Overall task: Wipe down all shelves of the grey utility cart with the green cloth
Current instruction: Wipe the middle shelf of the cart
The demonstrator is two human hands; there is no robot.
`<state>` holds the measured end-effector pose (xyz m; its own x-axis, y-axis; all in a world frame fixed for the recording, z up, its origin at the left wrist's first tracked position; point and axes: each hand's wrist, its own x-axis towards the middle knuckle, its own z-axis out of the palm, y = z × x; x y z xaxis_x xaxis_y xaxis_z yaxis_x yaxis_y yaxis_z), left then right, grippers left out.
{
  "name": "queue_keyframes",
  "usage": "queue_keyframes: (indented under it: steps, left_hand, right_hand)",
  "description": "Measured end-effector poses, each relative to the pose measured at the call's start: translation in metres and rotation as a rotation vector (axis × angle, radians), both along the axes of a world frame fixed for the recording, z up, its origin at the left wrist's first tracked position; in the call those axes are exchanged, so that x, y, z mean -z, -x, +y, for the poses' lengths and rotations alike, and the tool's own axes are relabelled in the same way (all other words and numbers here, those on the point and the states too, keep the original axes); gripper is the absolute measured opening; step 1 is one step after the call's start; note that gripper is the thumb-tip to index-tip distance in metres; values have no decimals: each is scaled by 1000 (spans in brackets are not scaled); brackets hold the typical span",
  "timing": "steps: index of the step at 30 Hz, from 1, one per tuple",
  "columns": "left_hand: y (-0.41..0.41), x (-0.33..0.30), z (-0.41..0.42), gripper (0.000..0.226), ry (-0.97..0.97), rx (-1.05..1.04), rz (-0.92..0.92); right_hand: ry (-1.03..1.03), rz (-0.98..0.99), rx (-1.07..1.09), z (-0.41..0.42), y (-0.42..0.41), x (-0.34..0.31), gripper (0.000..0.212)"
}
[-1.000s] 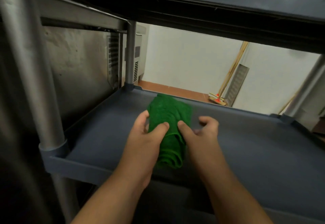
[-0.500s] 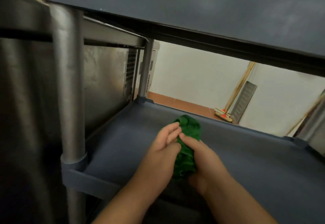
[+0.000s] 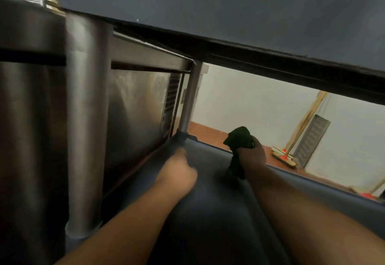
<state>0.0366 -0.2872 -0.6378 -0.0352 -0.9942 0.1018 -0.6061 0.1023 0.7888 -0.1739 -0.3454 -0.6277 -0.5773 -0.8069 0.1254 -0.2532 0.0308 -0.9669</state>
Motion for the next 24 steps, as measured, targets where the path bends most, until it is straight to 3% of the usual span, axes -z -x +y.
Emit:
queue_keyframes:
  steps: [2, 4, 8, 11, 16, 24]
  left_hand:
    - [-5, 12, -11, 30, -12, -28, 22]
    - [-10, 20, -19, 31, -41, -64, 86]
    - [-15, 26, -23, 36, 45, -117, 261]
    - [-18, 27, -23, 39, 66, -187, 307]
    - [-20, 28, -15, 45, 206, -187, 272]
    - [-27, 23, -12, 42, 125, -300, 229]
  right_hand:
    - [-20, 188, 10, -19, 8, 6, 59]
    - [-81, 359, -1, -42, 16, 15, 58]
    - [-246, 722, -25, -83, 0, 29, 20]
    - [-318, 875, -42, -99, -28, 32, 9]
    - [-361, 901, -104, -125, -45, 18, 10]
    - [-247, 857, -241, -147, -69, 19, 6]
